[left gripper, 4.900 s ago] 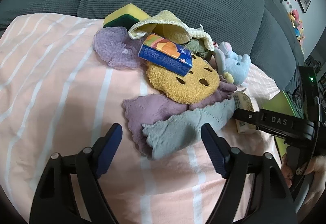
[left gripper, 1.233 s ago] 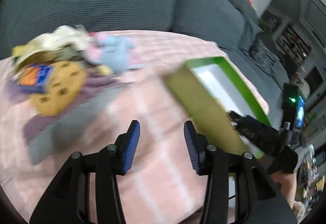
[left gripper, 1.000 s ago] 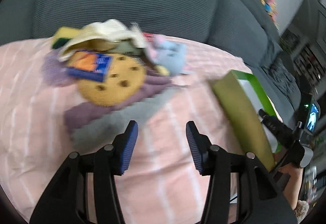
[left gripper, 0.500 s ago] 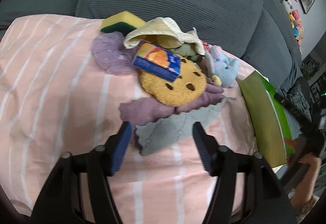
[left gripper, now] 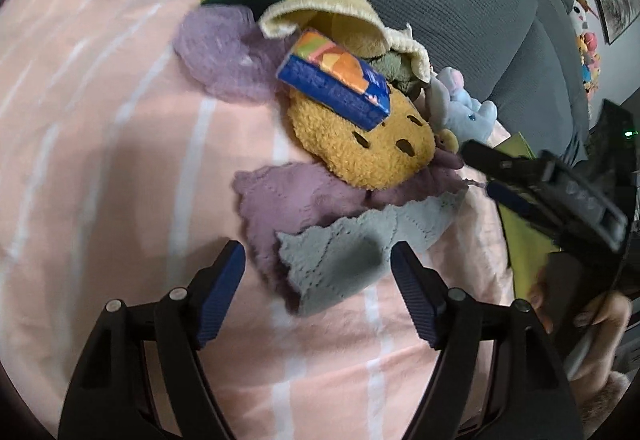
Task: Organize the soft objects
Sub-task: 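Return the right gripper to the pile and grasp the purple cloth, then lift the purple cloth with the right gripper off the pile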
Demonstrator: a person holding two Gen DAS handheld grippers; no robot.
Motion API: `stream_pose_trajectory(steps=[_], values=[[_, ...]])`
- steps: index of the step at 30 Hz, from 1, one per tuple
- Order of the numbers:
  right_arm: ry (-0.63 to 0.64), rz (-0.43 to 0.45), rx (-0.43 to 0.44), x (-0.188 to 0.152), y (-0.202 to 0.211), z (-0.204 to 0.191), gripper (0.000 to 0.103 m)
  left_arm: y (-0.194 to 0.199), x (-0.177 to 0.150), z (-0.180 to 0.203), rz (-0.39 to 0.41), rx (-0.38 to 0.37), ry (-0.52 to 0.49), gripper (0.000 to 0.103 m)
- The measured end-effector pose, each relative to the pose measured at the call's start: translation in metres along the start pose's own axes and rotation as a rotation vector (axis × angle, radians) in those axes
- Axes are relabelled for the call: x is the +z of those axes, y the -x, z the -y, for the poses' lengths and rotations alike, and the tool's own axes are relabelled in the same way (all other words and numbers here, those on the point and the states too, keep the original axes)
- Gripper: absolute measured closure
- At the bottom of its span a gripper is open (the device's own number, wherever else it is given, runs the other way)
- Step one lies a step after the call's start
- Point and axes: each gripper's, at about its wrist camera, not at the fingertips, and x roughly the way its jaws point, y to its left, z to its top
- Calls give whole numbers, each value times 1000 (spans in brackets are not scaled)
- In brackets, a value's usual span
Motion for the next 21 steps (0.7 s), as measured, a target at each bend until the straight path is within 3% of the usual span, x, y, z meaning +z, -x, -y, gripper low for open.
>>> stream_pose_trajectory(steps=[4, 6, 7, 8, 9, 10, 12, 13, 15, 17, 21], values=[[15, -50, 14, -4, -23, 0, 14, -10, 3, -1, 18, -27, 3, 31], [2, -87, 15, -7, -33, 5, 32, -13, 4, 0, 19, -40, 8, 39], [5, -71, -2, -10, -32, 6, 36, -14, 5, 0, 21, -46, 11, 44], [11, -60, -11, -12, -31, 5, 46, -16, 5, 1, 20, -56, 10, 45], [18, -65, -12, -16, -30, 5, 61, -18, 6, 2, 9, -68, 8, 54], [17, -72, 8, -20, -28, 5, 68, -21, 6, 4, 4, -70, 4, 68], [-8, -124, 114, -30, -27, 6, 81, -22, 6, 7, -8, -99, -3, 79], [-21, -150, 159, -36, -25, 6, 82, -27, 4, 6, -46, -167, 24, 80], [-30, -194, 233, -47, -22, 2, 88, -33, 1, 5, -81, -230, 86, 85], [-25, -238, 307, -61, -19, -9, 89, -29, -3, 11, -68, -209, 53, 92], [39, -198, 265, -78, 1, -28, 94, -17, -14, 32, -96, -223, 14, 94]])
